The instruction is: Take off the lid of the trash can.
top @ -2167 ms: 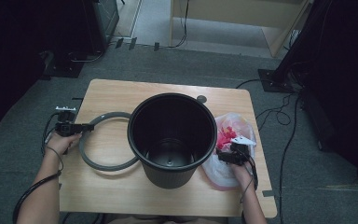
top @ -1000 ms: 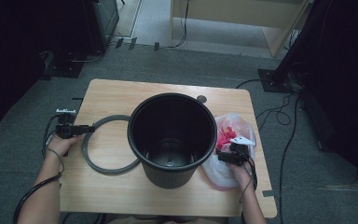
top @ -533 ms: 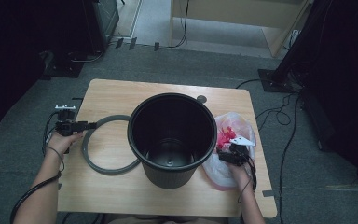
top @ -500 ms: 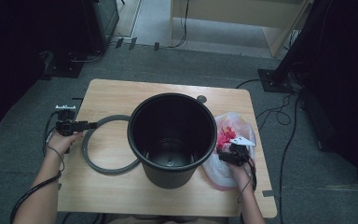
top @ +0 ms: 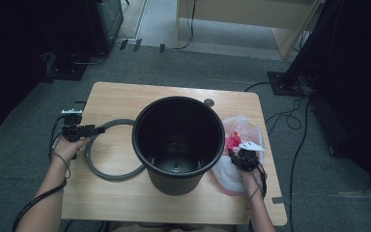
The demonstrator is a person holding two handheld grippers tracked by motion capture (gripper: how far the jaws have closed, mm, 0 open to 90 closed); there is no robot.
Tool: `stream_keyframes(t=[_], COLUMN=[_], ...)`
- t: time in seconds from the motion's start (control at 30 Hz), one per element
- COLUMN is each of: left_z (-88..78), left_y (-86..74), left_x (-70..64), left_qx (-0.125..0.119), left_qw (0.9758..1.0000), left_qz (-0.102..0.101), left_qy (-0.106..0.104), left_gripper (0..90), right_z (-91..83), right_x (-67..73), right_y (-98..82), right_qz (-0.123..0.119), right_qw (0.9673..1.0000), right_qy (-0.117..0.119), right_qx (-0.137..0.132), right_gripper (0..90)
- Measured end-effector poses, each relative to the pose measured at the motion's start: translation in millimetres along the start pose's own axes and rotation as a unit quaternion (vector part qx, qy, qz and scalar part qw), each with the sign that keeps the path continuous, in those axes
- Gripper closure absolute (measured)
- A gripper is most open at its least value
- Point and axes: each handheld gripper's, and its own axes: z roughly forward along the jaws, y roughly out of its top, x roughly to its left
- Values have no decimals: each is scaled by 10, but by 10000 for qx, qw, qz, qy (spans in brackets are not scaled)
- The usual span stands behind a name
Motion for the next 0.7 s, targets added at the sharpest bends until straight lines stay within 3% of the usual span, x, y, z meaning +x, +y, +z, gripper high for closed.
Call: stream_keyframes(t=[0.17, 0.4, 0.53, 0.7], left_z=[59, 98, 115, 140], left_y=[-20, -37, -38, -76], left_x=[-86, -192, -222, -241], left_qx=[134, 127, 153, 124], left_qw=[9997, 9994, 9995, 9998], left_qz=[190, 310, 258, 146], left_qy=[78, 9, 7, -72], left_gripper=[346, 339, 338, 333], right_z=[-6, -31, -42, -73], right_x=[-33, -49, -48, -62], right_y=[29, 66, 83, 121], right_qz=[132, 228, 275, 522], right_qw=[9998, 9995, 9992, 9979], right_qy=[60, 145, 181, 259], right_qx=[98, 175, 208, 267], right_gripper=[760, 780, 782, 782])
